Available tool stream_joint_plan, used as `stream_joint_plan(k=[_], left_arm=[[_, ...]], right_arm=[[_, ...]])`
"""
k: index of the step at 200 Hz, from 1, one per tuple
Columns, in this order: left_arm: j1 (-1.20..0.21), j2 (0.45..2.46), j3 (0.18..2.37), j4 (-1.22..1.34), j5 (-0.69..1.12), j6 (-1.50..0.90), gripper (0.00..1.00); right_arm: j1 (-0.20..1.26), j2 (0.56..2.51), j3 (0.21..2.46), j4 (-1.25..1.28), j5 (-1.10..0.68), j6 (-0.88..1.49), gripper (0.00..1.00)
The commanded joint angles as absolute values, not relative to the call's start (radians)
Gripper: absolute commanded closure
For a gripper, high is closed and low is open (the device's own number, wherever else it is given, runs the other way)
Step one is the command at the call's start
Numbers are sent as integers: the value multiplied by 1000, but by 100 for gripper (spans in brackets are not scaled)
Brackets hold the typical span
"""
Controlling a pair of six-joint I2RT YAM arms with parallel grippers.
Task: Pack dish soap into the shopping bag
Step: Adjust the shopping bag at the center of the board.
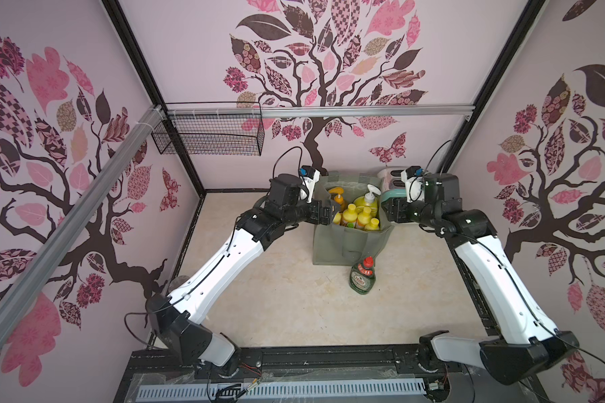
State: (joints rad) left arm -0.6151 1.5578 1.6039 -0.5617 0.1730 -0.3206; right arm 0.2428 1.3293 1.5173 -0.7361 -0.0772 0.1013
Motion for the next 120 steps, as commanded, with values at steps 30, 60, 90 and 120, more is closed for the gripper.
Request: stream_joint_plan(k=[30, 60, 90, 120], left_arm=[[-627, 1602, 1628, -605, 165, -288, 39], [-620, 1597, 1625, -614, 149, -279, 83], [-615, 1580, 1632, -620, 147, -276, 100], [-614, 1546, 1637, -631, 136, -277, 100]], right_arm=[[236, 1386, 1517, -718, -93, 86, 52], [236, 1405, 1525, -737, -84, 76, 74], [236, 1392, 1538, -747, -90, 84, 98], [236, 1377, 1576, -778, -98, 87, 100]])
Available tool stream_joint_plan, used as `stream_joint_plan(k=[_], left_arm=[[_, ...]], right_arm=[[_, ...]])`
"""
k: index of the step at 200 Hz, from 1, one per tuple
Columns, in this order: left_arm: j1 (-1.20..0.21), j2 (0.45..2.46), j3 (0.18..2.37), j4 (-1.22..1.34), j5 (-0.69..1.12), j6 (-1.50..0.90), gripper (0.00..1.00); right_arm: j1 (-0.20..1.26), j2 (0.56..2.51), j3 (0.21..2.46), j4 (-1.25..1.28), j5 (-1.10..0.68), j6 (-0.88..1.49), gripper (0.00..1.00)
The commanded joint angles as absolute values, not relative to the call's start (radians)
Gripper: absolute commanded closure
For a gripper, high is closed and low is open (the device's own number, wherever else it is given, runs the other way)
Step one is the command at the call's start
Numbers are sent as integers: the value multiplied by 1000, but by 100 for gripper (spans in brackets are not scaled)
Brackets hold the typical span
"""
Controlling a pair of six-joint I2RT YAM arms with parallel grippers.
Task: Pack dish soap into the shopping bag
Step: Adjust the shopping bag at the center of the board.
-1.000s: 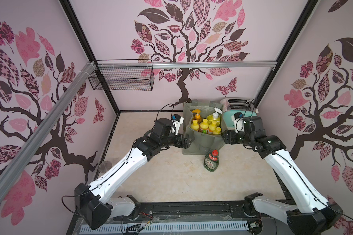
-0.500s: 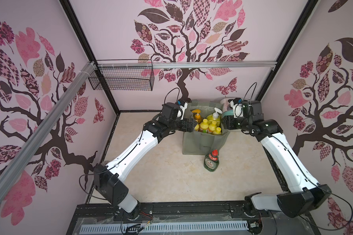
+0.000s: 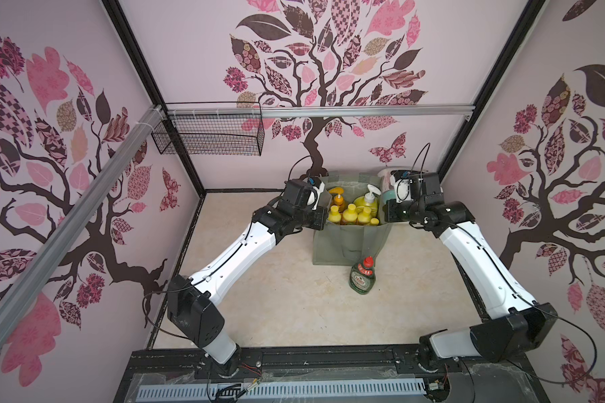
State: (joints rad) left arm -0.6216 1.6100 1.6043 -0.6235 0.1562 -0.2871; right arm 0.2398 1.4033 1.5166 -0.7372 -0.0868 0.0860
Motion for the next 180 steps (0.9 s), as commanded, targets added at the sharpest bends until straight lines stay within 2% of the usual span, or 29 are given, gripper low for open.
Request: stream_joint_plan(k=[1, 45, 97, 108, 118, 127, 139, 150, 180], left_arm=[[-614, 1545, 1638, -632, 136, -277, 100], [-617, 1435, 1573, -620, 130, -296, 100], [-636, 1332, 1490, -604, 163, -338, 100], [-642, 1325, 1481, -598, 170, -347, 100], [-645, 1318, 1477, -594, 171, -351, 77], [-647, 1310, 1475, -595, 172, -351, 60], [-647, 1295, 1474, -597, 170, -354, 44], [-647, 1278, 1472, -603, 163, -351, 37], [-641, 1229, 1455, -620, 115, -336, 34]], right_arm=[[236, 1376, 1577, -779, -99, 87, 100], [236, 1351, 1585, -798, -200, 109, 100], [236, 1287, 1562, -819, -181, 112, 100], [236, 1268, 1566, -827, -179, 113, 70], [236, 1252, 1578, -844, -188, 114, 61], [236, 1240, 1593, -875, -204, 113, 57], [243, 1221, 1619, -934, -227, 111, 54], [263, 1193, 1629, -989, -235, 107, 52], [372, 1092, 1591, -1083, -240, 132, 46]])
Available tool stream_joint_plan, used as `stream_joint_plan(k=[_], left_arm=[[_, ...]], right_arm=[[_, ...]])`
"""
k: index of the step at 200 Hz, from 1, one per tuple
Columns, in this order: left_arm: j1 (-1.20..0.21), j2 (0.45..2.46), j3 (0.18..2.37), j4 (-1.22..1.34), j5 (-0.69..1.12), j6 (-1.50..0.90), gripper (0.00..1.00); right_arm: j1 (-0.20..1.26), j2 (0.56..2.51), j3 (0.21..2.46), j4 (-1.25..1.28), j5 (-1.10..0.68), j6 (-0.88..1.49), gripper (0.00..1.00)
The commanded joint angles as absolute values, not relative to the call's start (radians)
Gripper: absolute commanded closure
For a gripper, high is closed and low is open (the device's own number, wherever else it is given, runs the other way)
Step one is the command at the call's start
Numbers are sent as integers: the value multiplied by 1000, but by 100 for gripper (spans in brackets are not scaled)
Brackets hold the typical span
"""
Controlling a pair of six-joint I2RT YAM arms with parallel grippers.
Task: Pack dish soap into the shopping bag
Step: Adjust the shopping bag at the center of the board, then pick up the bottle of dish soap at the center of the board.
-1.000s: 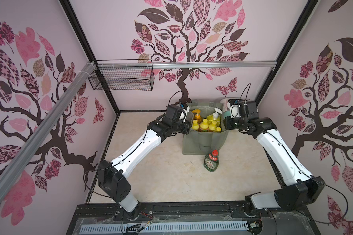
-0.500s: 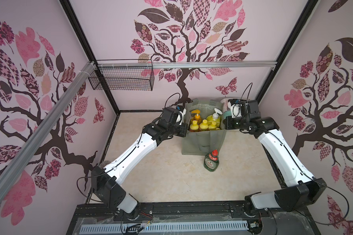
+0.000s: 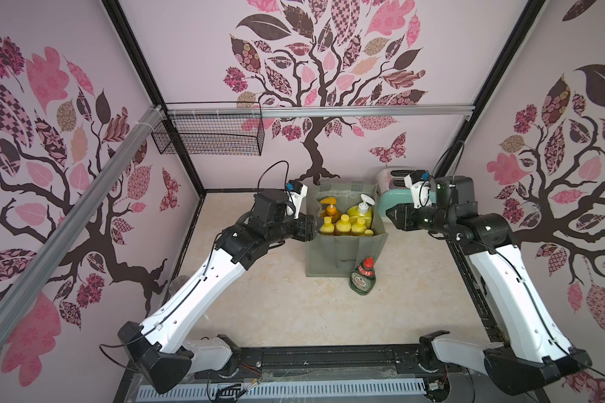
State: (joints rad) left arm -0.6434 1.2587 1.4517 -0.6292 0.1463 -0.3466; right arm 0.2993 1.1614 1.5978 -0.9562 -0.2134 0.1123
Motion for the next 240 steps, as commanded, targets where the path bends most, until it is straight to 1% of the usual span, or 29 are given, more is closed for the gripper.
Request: stream_joint_plan(k=[1, 21, 51, 74, 105, 123, 142, 166, 209, 240], left_arm=[[-640, 1227, 1454, -620, 114, -336, 34], [-625, 1179, 1417, -618, 108, -339, 34], [-617, 1090, 1321, -603, 97, -345, 33], [-617, 1020, 1230, -559, 110, -356, 33], [-618, 956, 1142, -539, 125, -374, 33], [-621, 932, 1109, -540, 134, -380, 33], [-624, 910, 1081, -540, 134, -381, 33], [-626, 884, 1046, -538, 132, -382, 33], [-627, 865, 1007, -520, 139, -389, 33], [-630, 857, 997, -523, 144, -387, 33]], right_arm=[[378, 1089, 1588, -1084, -240, 133, 45], [421, 1026, 1499, -1111, -248, 153, 40], [422, 932, 1309, -1065, -248, 159, 39], [423, 902, 1177, -988, -280, 175, 37], [425, 907, 1039, -860, -287, 189, 28], [429, 906, 985, -765, -287, 205, 27], [431, 925, 944, -702, -276, 208, 28], [457, 941, 908, -632, -264, 212, 31], [545, 1009, 889, -567, -139, 193, 36], [554, 1004, 860, -532, -77, 201, 40]])
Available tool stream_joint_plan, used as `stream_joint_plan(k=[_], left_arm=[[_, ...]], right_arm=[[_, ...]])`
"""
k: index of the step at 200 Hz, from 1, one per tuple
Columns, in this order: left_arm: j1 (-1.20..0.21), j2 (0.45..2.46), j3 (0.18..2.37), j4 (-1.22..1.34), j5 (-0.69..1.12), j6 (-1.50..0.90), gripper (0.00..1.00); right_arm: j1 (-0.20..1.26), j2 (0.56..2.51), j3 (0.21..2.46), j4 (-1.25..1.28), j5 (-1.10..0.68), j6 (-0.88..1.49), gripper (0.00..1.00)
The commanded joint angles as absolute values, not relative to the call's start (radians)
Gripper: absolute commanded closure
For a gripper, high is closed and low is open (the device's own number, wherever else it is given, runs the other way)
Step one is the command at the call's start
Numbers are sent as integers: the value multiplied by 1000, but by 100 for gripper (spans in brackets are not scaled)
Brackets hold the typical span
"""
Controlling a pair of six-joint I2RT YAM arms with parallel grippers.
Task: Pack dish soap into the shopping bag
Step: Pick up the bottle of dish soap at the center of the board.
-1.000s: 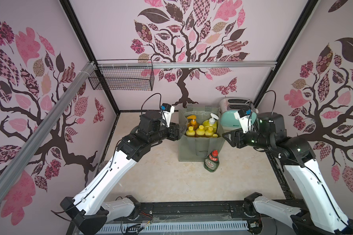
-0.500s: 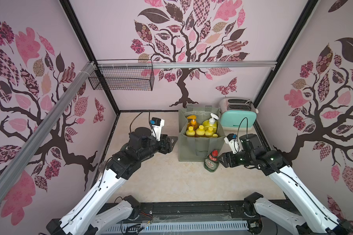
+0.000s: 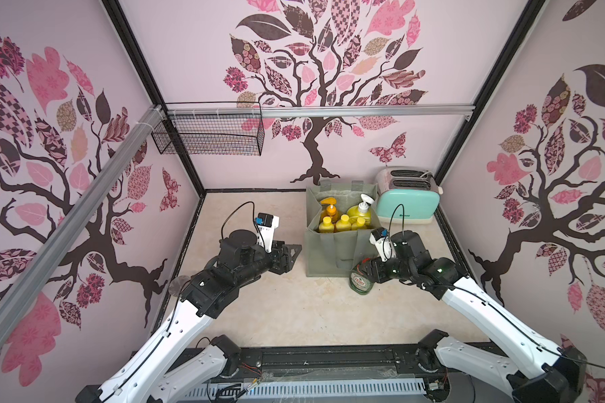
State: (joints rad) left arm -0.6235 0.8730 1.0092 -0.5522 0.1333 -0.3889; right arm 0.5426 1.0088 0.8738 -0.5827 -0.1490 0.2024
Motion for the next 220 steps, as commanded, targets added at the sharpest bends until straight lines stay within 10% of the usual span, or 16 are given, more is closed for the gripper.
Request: stream_joint_plan(k=[1, 56, 98, 158, 220], left_arm=[[-630, 856, 997, -523, 144, -387, 33], [-640, 826, 970, -522, 146, -387, 33], [-650, 819, 960, -512, 163, -388, 33], [-660, 804, 953, -521, 163, -388, 33], [-664, 813, 936, -496, 173, -395, 33]], right_arm=[[554, 1004, 859, -531, -75, 200, 40], [561, 963, 839, -523, -99, 204, 65], [563, 956, 840, -485, -115, 197, 36], [565, 993, 791, -415, -164, 199, 35], [587, 977, 774, -416, -187, 201, 63]])
